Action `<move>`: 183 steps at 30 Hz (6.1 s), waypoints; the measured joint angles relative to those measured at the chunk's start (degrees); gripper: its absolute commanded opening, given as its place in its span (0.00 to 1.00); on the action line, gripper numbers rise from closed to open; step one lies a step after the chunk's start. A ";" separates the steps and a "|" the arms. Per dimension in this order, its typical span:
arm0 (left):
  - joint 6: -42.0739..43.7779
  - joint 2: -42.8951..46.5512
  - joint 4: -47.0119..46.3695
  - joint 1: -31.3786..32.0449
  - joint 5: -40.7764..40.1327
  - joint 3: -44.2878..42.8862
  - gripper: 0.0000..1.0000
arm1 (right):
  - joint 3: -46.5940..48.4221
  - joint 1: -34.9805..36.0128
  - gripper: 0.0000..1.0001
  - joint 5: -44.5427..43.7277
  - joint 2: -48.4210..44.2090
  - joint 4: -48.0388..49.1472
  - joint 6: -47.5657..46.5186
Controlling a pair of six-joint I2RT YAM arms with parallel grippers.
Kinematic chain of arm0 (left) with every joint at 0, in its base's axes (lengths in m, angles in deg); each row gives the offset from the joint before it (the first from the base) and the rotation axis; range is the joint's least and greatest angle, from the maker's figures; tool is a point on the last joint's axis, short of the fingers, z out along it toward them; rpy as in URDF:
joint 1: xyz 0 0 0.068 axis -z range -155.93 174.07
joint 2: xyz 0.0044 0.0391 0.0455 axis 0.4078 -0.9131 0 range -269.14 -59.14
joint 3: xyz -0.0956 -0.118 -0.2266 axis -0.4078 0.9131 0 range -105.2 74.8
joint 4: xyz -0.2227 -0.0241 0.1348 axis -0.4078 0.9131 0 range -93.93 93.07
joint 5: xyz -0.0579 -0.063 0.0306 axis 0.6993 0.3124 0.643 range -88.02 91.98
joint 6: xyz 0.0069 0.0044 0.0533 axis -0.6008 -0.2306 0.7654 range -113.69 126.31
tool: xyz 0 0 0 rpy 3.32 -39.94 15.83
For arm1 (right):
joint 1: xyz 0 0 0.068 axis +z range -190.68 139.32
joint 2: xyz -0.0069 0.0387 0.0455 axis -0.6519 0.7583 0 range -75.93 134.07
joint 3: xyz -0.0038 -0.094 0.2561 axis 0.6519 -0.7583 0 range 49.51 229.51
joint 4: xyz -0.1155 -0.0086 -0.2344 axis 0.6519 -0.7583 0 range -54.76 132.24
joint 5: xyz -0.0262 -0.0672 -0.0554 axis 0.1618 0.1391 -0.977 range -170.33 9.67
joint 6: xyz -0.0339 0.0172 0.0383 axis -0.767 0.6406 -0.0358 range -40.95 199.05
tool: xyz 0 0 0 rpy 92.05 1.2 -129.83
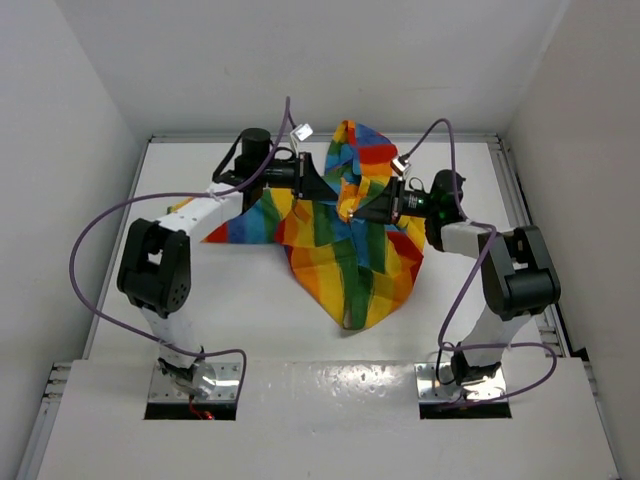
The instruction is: Zip up the jacket
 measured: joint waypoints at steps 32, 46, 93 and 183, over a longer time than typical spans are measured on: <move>4.70 2.60 1.16 3.26 -1.38 3.08 0.00 | -2.38 1.62 0.00 -2.91 -0.37 3.63 -0.46; -1.97 0.61 -5.22 2.82 -1.44 3.04 0.00 | -2.38 2.01 0.00 -2.91 -0.37 5.27 0.33; -4.74 -0.26 -8.17 2.01 -1.60 3.02 0.00 | -0.17 1.81 0.00 -3.13 0.87 5.73 1.92; -4.59 -4.31 -6.14 4.39 4.94 1.79 0.37 | -5.20 -0.26 0.00 -5.70 -0.85 15.23 9.14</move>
